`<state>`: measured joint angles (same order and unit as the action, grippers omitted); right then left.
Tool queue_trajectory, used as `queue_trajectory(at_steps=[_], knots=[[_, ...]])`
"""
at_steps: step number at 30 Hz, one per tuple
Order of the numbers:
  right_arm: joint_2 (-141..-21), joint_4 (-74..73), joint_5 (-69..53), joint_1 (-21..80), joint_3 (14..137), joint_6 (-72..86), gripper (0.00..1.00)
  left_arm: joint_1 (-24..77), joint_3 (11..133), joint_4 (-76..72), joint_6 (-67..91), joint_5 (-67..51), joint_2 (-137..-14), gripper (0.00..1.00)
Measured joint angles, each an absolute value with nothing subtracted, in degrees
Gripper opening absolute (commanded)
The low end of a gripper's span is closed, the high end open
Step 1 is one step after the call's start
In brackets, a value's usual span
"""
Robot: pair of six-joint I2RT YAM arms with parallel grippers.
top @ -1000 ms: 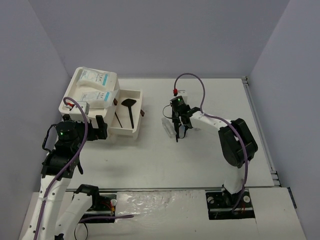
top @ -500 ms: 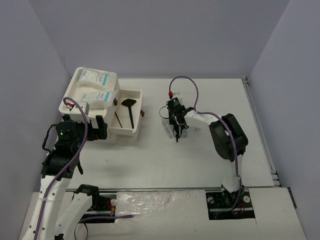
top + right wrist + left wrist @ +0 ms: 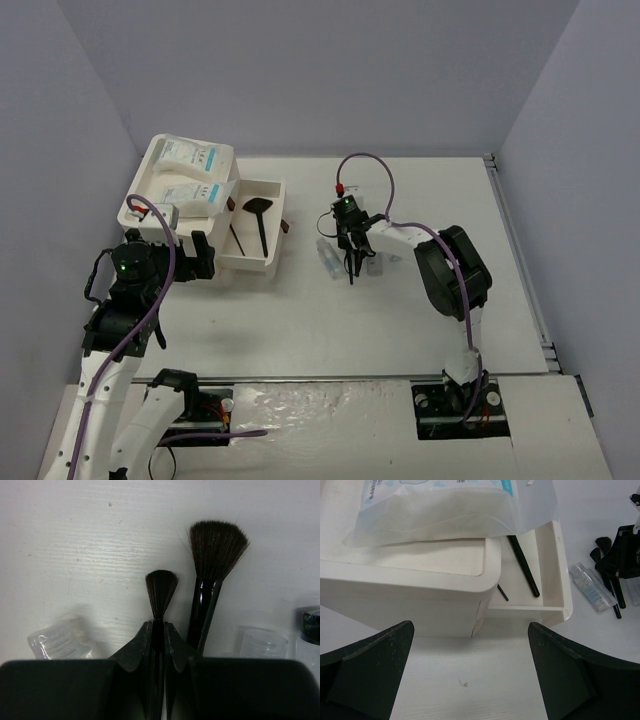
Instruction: Organize the makeup
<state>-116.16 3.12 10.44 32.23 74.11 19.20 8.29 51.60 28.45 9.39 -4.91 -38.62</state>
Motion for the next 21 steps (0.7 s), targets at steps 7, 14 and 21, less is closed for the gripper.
queue_trajectory(at_steps=[7,14,21], knots=[[-112.5,0.1,9.6,32.3,74.5,18.9,0.0,8.3,51.6,28.4,9.4,-4.9,-38.6,0.97],[-100.5,-1.1,4.7,33.1,81.9,22.4,0.0,8.3,51.6,28.4,9.4,-4.9,-38.6,0.97],[-99.6,5.6,0.6,39.0,92.9,30.8,0.0,8.3,51.6,28.4,9.4,-4.9,-38.6,0.97]])
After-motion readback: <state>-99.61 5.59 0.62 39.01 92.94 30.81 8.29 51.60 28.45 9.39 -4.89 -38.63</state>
